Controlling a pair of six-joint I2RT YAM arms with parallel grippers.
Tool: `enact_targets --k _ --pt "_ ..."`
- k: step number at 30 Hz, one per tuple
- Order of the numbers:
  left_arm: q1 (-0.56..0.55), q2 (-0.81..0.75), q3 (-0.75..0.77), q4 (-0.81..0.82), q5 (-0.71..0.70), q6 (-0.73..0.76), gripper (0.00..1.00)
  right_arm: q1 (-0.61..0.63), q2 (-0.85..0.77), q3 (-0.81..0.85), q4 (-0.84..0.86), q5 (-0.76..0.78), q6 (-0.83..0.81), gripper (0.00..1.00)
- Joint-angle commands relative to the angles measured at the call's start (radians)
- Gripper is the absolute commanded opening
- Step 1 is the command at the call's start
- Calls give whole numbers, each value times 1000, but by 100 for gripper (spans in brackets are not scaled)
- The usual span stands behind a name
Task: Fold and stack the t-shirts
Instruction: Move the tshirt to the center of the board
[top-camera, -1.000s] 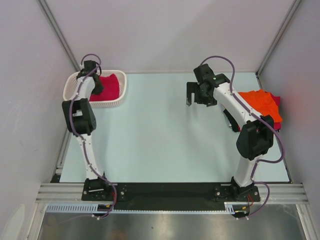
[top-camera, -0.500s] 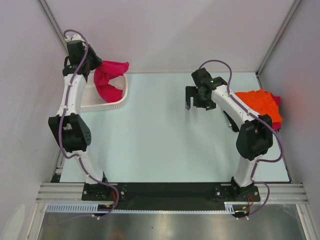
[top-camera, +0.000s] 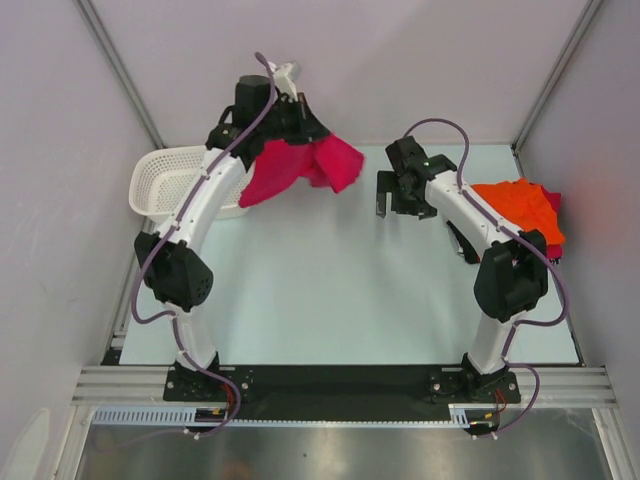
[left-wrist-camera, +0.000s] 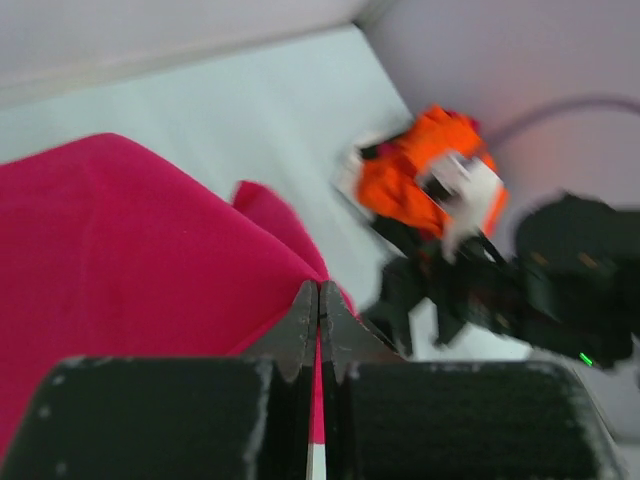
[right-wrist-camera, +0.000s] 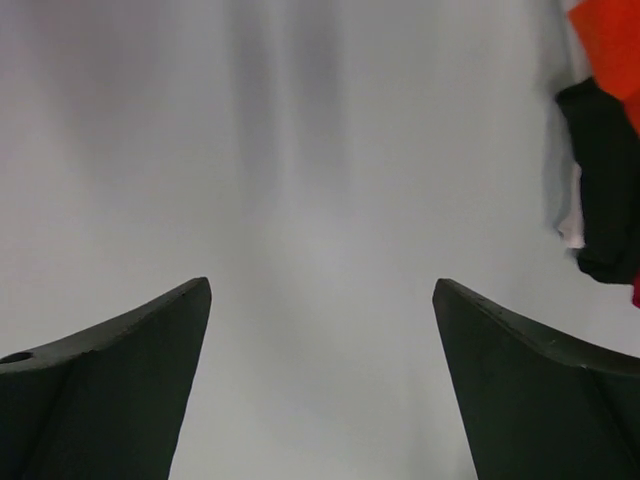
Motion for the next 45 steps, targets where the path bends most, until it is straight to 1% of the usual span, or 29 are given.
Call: enact_targets --k 1,3,5,8,9,10,12,13,15,16,18,19,20,22,24,26,28,29,30,33,38,44,45 --pt "-84 -128 -61 101 153 -38 0 -59 -84 -5 -34 177 72 100" --pt "-122 -159 -94 120 190 -60 0 -105 -109 -14 -39 252 97 100" --pt "-144 -173 -140 161 231 -87 0 -142 -154 -22 -24 289 95 100" --pt "-185 -187 -184 242 329 -138 0 -168 -225 -43 27 411 74 100" --pt "-204 -188 -192 259 354 -149 0 -188 -242 -49 42 430 69 100" --pt "-210 -194 -213 310 406 -182 0 -197 -262 -66 79 444 60 100" --pt "-219 -205 -247 370 448 -221 0 -223 -308 -84 119 445 46 100" --pt "-219 -210 -259 370 449 -232 0 -228 -320 -100 154 439 25 100" --pt "-218 -204 -262 320 419 -204 0 -232 -333 -106 168 425 11 100" --pt "-216 -187 -252 227 393 -157 0 -234 -331 -105 162 421 11 100" --pt "-208 -109 -249 137 396 -105 0 -234 -325 -106 156 389 19 100" --pt "-202 -78 -239 26 385 -56 0 -234 -323 -109 144 376 25 100" --pt "-179 -19 -250 -9 386 -37 0 -234 -323 -117 141 354 37 100" --pt "-149 26 -296 -77 367 -5 0 -228 -331 -129 138 340 49 100" --pt "-103 66 -348 -84 312 3 0 -228 -349 -160 142 321 58 100" --pt "-61 98 -387 -83 285 24 0 -220 -363 -178 147 318 63 100" --pt "-38 146 -373 -130 227 41 0 -220 -385 -207 154 315 65 100" --pt "-17 157 -374 -136 159 37 0 -220 -389 -213 156 312 65 100" --pt "-6 178 -364 -170 121 20 0 -220 -395 -224 154 313 66 100" --pt "40 204 -364 -201 26 -26 0 -220 -412 -230 148 318 65 100" --pt "91 214 -351 -201 -46 -38 0 -220 -425 -243 150 315 62 100" --pt "152 272 -307 -265 -109 -23 1 -218 -400 -235 162 286 71 100" --pt "161 278 -299 -273 -115 -19 11 -217 -397 -230 162 284 72 100"
